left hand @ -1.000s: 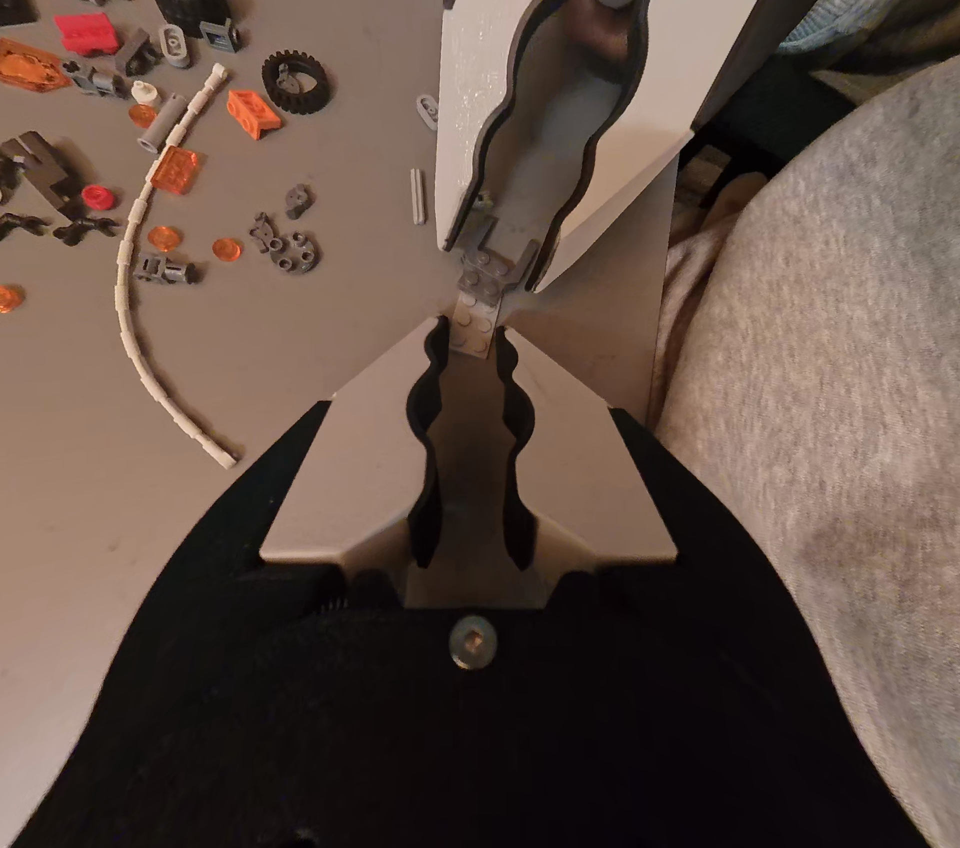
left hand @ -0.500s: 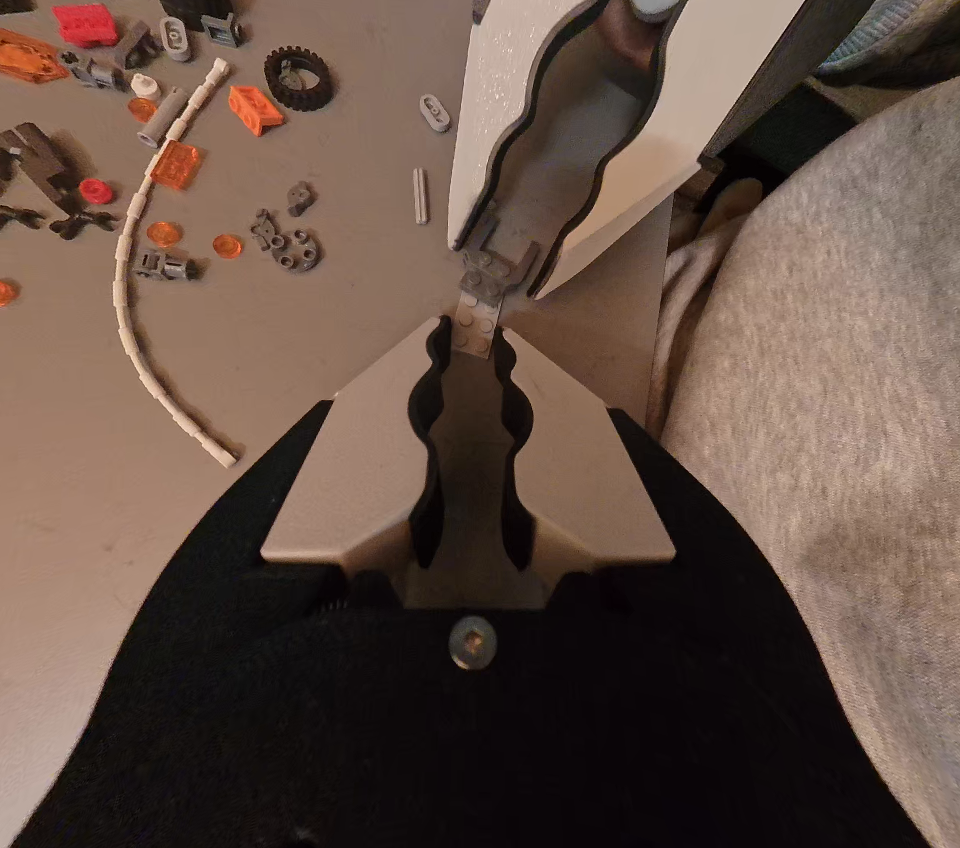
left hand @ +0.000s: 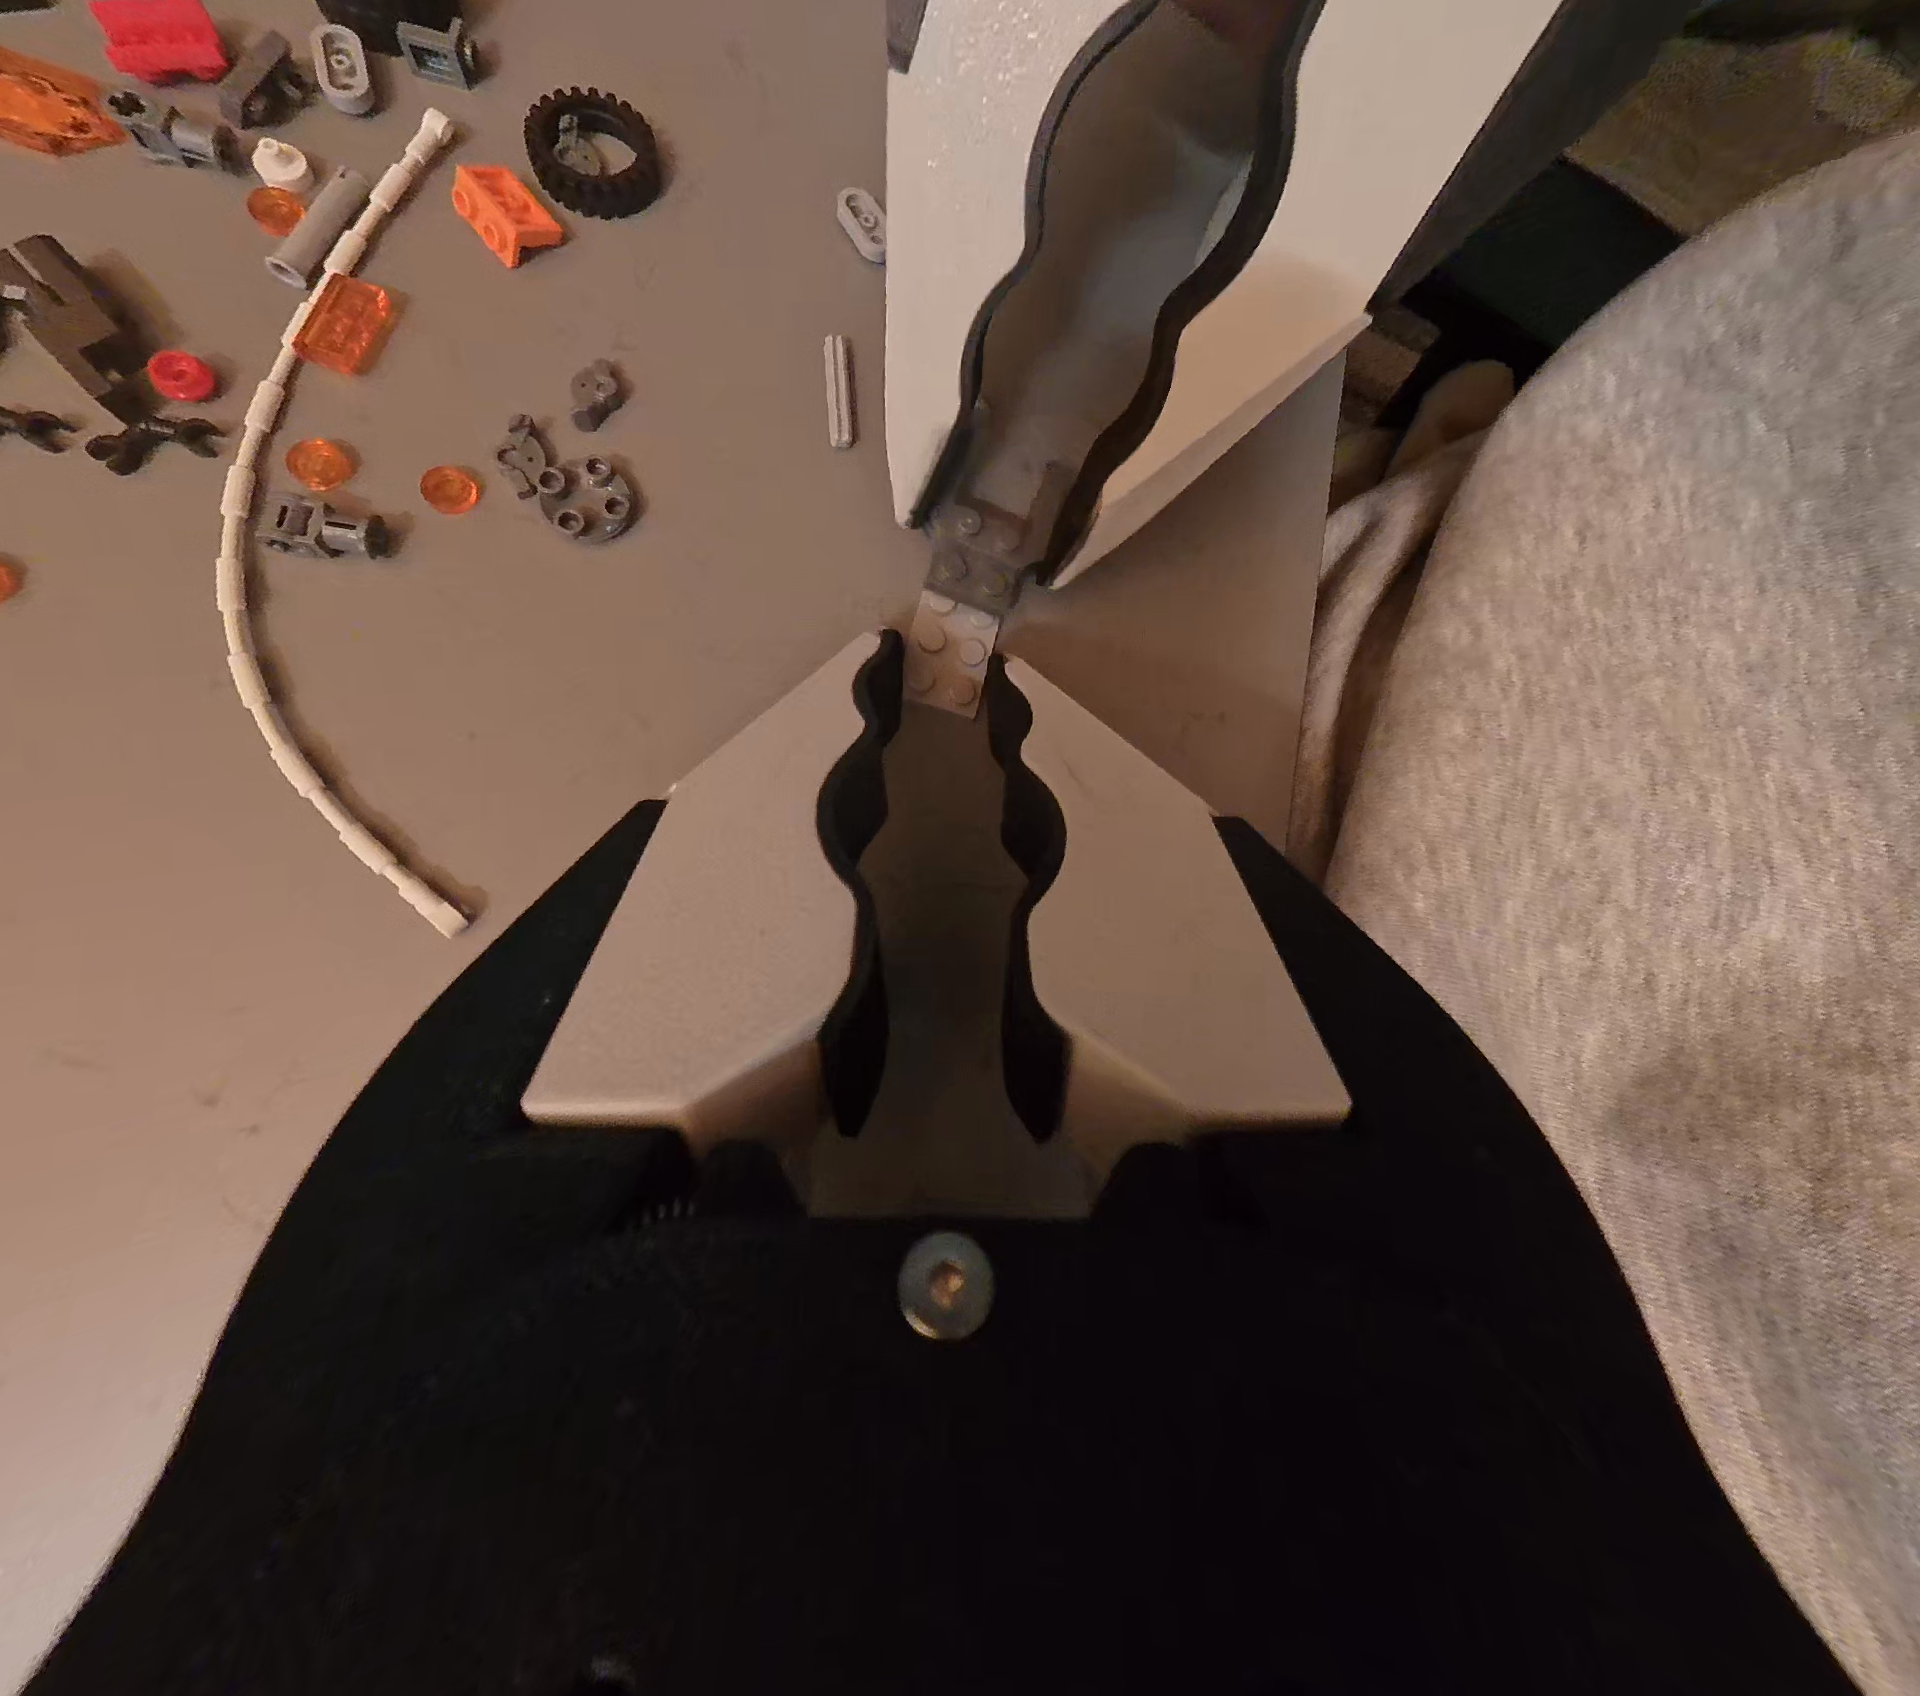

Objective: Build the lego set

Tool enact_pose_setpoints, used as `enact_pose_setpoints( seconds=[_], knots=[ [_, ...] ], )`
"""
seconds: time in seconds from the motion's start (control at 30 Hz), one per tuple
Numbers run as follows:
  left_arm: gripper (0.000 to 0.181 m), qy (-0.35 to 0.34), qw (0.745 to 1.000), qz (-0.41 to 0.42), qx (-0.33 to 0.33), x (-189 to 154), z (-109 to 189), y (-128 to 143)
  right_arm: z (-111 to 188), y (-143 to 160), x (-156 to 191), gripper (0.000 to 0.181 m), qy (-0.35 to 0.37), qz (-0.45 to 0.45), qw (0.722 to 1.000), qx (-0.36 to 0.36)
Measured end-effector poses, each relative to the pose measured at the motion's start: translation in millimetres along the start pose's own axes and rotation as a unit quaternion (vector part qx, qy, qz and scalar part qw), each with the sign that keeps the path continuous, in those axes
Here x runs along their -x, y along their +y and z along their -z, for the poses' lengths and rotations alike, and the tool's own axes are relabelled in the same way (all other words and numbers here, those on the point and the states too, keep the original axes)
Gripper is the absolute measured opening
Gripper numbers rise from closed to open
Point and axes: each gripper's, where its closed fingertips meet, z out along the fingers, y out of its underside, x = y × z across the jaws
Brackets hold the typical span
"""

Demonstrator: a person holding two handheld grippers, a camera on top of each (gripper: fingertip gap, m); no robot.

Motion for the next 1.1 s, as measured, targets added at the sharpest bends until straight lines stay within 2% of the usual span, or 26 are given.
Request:
enact_pose_setpoints(
  seconds=[0.17,0.6,0.93,1.1],
  knots=[
    [0.015,-0.003,1.000,-0.003,0.000,0.1,-0.1,0.1,-3.1,1.0,0.8,0.022,-0.028,0.002,0.999,0.030],
    [0.015,0.000,1.000,0.000,0.000,0.1,0.0,0.2,-4.8,2.1,0.4,0.022,-0.047,0.009,0.994,0.098],
    [0.015,0.006,1.000,0.008,-0.003,0.5,0.9,-0.4,-6.8,1.1,-0.4,0.022,-0.037,0.013,0.993,0.110],
    [0.013,-0.002,1.000,0.004,-0.026,1.7,5.7,-5.5,-6.9,1.0,-0.4,0.022,-0.034,0.015,0.993,0.110]
  ],
)
